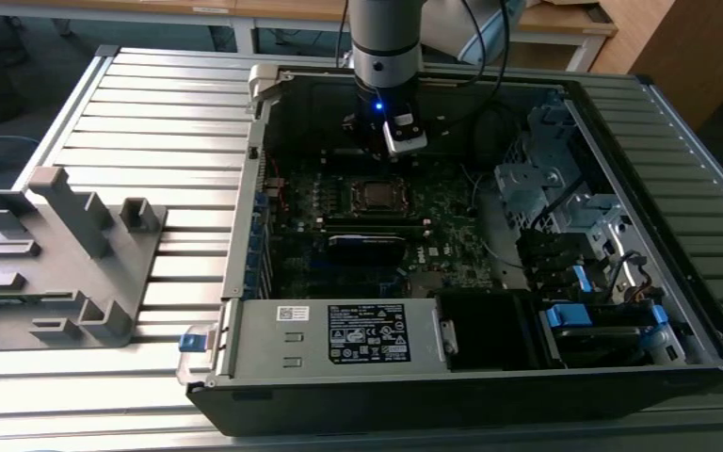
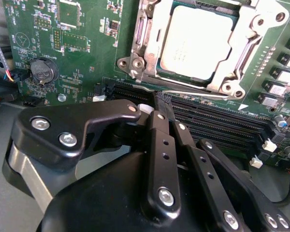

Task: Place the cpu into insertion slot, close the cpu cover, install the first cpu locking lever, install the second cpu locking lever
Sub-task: 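Install the first cpu locking lever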

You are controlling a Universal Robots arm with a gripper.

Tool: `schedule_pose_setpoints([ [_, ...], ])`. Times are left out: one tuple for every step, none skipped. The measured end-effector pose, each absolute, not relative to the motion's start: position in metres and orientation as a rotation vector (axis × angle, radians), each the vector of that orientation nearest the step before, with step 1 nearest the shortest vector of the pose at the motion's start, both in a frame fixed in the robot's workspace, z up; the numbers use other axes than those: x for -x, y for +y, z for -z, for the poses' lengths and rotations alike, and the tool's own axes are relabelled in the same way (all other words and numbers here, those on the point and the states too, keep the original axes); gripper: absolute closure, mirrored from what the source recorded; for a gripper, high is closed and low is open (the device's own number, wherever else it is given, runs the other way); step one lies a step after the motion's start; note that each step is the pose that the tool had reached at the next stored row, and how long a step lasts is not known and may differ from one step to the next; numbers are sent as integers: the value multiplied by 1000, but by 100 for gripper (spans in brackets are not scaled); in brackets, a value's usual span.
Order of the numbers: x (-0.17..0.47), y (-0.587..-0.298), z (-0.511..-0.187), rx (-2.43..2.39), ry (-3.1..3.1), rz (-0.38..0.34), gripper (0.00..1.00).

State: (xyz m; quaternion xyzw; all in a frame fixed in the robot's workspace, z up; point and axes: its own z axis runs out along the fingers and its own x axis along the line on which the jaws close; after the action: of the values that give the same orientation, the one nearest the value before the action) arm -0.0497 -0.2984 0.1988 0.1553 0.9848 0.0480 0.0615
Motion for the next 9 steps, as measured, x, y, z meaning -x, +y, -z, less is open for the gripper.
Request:
schedule_pose_setpoints([
  [50,-298,-199,-470,2978,-145,90],
  [50,-298,-199,-470,2978,-145,90],
  [50,-298,-199,-474,2977,-144,90],
  [50,-298,-199,-478,2977,-143,90],
  [50,-298,-199,-482,2976,-143,90],
  [50,-298,-199,-486,2975,-142,90],
  [50,-298,-198,-489,2974,-141,90],
  [50,-298,-198,-491,2974,-141,90],
  [50,-298,-198,-492,2974,-141,90],
])
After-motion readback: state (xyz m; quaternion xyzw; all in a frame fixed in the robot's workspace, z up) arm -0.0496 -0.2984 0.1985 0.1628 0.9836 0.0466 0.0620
